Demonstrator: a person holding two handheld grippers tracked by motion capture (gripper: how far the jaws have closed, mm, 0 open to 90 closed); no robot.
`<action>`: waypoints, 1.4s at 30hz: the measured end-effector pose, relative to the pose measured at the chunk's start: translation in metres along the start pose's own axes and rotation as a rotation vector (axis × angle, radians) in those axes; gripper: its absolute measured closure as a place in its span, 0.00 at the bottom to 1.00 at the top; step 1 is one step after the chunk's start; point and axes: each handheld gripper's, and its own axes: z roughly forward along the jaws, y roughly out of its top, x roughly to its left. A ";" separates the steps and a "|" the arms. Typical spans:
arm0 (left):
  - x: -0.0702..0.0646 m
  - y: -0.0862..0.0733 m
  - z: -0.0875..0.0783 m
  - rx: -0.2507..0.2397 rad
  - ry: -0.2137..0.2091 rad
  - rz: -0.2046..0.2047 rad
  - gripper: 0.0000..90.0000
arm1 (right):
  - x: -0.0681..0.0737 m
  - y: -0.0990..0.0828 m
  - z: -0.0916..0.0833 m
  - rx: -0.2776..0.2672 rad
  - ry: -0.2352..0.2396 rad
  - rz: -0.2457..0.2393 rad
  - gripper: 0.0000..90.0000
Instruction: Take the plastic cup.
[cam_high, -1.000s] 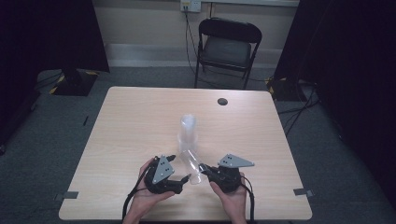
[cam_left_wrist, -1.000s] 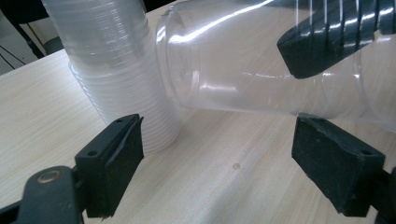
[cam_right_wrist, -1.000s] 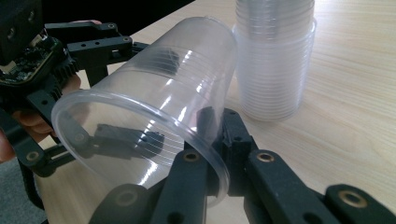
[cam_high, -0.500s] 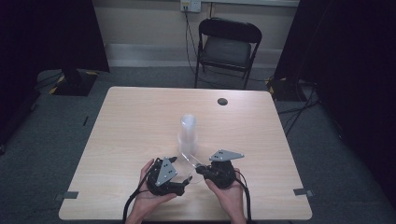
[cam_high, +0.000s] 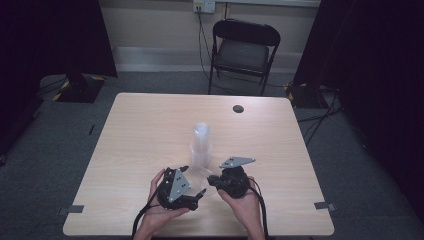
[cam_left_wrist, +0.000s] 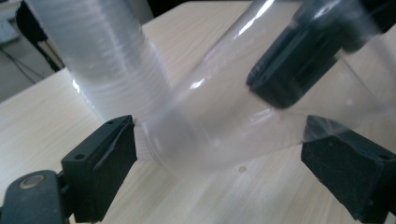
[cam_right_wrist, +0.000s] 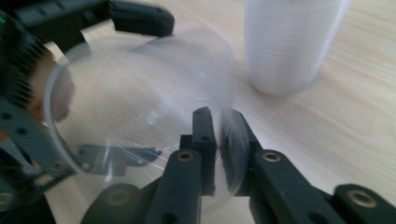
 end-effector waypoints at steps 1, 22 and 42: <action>-0.003 0.001 0.000 -0.013 0.008 0.026 0.12 | 0.001 0.001 0.002 0.011 -0.001 -0.002 0.92; -0.015 0.005 0.006 -0.060 -0.078 0.061 0.22 | 0.006 0.010 0.013 0.037 0.039 -0.017 0.96; -0.016 0.006 0.005 -0.077 -0.098 0.046 0.31 | 0.008 0.013 0.022 0.098 0.055 -0.006 0.96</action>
